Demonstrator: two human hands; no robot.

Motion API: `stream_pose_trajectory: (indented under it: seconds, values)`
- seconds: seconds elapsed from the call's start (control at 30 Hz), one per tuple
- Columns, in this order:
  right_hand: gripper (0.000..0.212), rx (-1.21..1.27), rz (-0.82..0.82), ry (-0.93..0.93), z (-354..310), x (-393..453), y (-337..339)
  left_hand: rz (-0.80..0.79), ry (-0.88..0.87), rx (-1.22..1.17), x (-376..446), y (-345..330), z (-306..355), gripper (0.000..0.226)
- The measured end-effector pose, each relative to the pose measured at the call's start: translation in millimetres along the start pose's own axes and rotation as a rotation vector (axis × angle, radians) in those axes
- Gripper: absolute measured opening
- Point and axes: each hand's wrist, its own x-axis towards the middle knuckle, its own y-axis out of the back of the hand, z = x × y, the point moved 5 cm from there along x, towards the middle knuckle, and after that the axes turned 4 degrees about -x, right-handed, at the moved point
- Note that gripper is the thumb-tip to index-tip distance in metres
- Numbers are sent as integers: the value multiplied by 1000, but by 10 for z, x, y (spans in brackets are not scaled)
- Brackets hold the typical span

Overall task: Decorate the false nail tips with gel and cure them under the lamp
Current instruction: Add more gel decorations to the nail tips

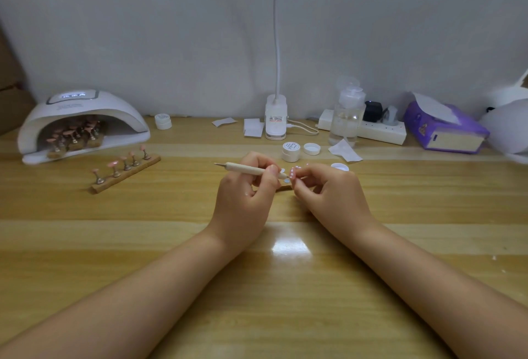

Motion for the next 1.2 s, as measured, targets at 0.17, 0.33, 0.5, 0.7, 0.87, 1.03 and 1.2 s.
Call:
stream_pose_trajectory:
  seconds: [0.17,0.33,0.5,0.7,0.87,1.03,1.2]
  values:
    - [8,-5,5,3,-7,-4,10,-4,2,0,4,-5,-6,13]
    - [8,-10,2,3,-9,0,9,-1,21,-7,2,-6,-27,13]
    - [7,-16,11,10,-5,-4,12,-6,34,-12,1,-10,-28,13]
    - [6,-9,15,2,5,-1,0,-7,43,-7,-2,-9,-35,15]
    - [7,-14,11,3,8,-7,5,-7,49,-11,0,-18,-38,14]
    - [6,-17,16,9,4,-5,7,-6,40,-5,-4,-12,-34,14]
    - [6,-14,14,3,7,-4,3,-10,43,-2,-7,-11,-26,14]
